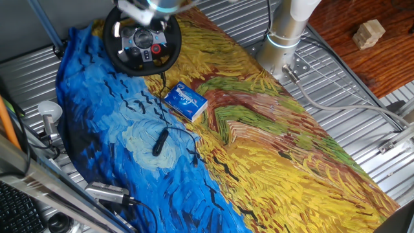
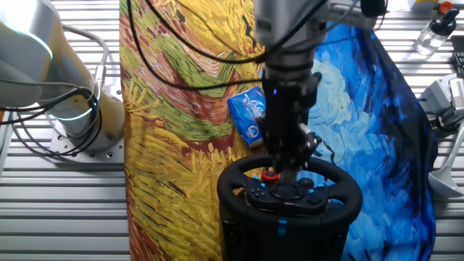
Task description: Rotate the steering wheel 90 degrees counterclockwise
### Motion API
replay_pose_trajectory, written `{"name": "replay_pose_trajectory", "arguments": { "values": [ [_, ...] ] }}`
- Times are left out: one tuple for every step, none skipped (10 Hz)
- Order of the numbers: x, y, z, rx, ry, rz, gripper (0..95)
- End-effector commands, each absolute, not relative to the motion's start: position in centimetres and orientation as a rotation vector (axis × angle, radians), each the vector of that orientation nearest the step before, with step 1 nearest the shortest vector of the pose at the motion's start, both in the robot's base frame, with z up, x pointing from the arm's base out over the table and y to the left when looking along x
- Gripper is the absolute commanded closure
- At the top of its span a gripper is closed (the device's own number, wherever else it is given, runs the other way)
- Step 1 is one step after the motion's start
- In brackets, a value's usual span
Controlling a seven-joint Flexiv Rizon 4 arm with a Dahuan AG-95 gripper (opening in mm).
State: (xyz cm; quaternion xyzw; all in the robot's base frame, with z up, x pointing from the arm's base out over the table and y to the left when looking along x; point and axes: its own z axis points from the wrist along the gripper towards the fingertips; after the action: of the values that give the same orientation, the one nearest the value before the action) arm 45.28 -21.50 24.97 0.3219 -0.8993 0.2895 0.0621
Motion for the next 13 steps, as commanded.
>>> {"name": "replay_pose_trajectory", "arguments": {
  "values": [
    [44.7, -23.2, 25.9, 1.003, -2.7, 0.887, 38.0],
    [44.5, -23.8, 26.4, 1.005, -2.688, 0.912, 38.0],
    [44.5, -24.1, 26.7, 0.984, -2.686, 0.937, 38.0],
    [44.7, -24.3, 26.8, 0.96, -2.67, 0.978, 38.0],
    [44.9, -24.2, 26.9, 0.955, -2.655, 1.001, 57.0],
    [45.1, -24.3, 27.0, 0.954, -2.651, 1.01, 57.0],
    [45.1, -24.6, 27.1, 0.96, -2.649, 1.01, 57.0],
    [45.2, -24.9, 27.2, 0.966, -2.647, 1.012, 57.0],
    [45.4, -25.2, 27.3, 0.971, -2.644, 1.012, 57.0],
    [45.5, -25.5, 27.4, 0.977, -2.639, 1.015, 57.0],
    [45.7, -25.7, 27.4, 0.98, -2.637, 1.016, 57.0],
    [46.0, -26.1, 27.2, 0.981, -2.625, 1.036, 57.0],
    [46.1, -26.3, 27.1, 0.982, -2.621, 1.045, 57.0]
  ]
}}
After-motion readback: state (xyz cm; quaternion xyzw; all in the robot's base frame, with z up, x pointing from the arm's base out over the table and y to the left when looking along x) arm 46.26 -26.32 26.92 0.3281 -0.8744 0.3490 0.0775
